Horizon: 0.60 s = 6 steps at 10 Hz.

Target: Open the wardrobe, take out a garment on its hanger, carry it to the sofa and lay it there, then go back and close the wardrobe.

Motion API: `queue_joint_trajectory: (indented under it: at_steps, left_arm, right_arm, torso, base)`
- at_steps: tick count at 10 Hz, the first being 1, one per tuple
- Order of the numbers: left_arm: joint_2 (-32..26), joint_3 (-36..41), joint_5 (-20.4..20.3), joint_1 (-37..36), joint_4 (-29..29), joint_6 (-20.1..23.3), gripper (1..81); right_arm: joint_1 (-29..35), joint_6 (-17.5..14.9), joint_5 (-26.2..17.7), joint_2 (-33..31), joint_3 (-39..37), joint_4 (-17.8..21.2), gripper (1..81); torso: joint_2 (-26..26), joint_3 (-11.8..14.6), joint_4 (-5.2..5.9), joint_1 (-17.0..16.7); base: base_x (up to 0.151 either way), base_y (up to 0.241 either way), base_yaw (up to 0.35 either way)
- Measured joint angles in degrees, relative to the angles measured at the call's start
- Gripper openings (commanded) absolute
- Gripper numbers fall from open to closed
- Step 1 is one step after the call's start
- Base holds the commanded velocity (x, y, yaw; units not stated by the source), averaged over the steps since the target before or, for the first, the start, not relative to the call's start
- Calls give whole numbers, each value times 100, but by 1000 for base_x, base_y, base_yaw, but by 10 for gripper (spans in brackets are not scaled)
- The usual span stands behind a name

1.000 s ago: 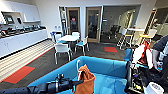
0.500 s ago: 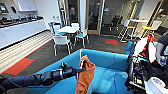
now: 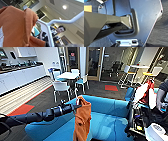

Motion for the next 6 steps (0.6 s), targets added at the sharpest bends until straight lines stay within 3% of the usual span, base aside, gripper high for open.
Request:
queue_joint_trajectory:
  at_steps: [2, 6]
  left_arm:
    - [335, -502, 90, -240, 0, -317, 10]
    - [1246, -1412, 219, -524, 2, -624, 10]
  right_arm:
    - [26, 0, -20, 0, 0, 0, 811]
    - [128, 5, -26, 0, 4, 6, 811]
  torso:
    - [0, -53, 0, 0]
    - [6, -571, 0, 7]
  base:
    - [0, 0, 0]
    - [0, 0, 0]
